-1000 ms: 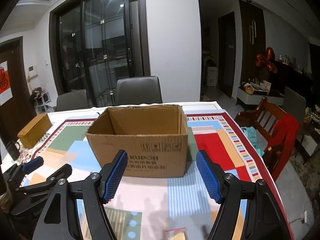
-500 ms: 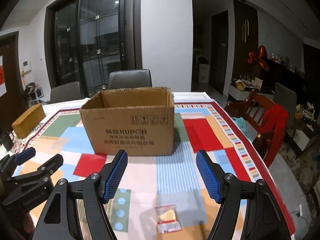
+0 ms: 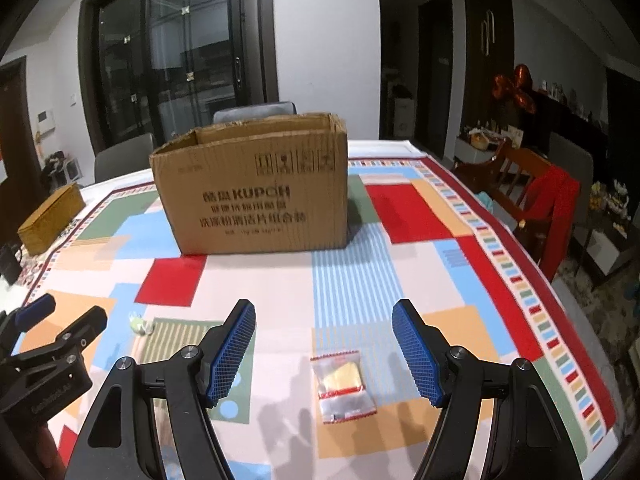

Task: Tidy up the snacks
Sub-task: 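Close the right tool on the yellow snack packet while the left tool grasps the clear candy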

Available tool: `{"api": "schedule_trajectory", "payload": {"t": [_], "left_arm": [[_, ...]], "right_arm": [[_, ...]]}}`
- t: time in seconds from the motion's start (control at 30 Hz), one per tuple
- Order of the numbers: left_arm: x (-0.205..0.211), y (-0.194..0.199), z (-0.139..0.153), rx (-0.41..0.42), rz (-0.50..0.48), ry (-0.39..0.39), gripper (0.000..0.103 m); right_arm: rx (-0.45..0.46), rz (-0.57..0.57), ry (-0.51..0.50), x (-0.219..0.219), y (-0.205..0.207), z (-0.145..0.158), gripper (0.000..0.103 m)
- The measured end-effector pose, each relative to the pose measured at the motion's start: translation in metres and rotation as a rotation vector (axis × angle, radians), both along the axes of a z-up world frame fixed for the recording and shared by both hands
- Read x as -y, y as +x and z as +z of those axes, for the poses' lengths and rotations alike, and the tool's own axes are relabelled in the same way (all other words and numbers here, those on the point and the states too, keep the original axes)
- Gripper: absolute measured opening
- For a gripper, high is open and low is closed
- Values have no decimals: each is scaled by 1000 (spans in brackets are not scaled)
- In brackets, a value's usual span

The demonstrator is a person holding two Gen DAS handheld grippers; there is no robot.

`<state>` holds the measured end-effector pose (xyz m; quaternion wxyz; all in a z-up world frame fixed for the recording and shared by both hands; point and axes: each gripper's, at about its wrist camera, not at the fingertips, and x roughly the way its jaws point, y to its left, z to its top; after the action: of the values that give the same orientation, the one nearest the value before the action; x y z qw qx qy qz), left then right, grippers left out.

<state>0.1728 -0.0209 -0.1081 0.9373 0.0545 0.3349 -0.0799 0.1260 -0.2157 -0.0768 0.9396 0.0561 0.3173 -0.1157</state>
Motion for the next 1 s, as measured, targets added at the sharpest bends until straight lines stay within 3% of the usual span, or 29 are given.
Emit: {"api": "schedule_trajectory", "payload": {"t": [0.43, 1.0], "left_arm": [[-5, 14, -31, -52, 18, 19, 84], [-3, 52, -57, -119, -72, 70, 82]], "right_arm": [[-108, -20, -5, -3, 6, -39, 72], [-207, -87, 9, -4, 27, -65, 72]]}}
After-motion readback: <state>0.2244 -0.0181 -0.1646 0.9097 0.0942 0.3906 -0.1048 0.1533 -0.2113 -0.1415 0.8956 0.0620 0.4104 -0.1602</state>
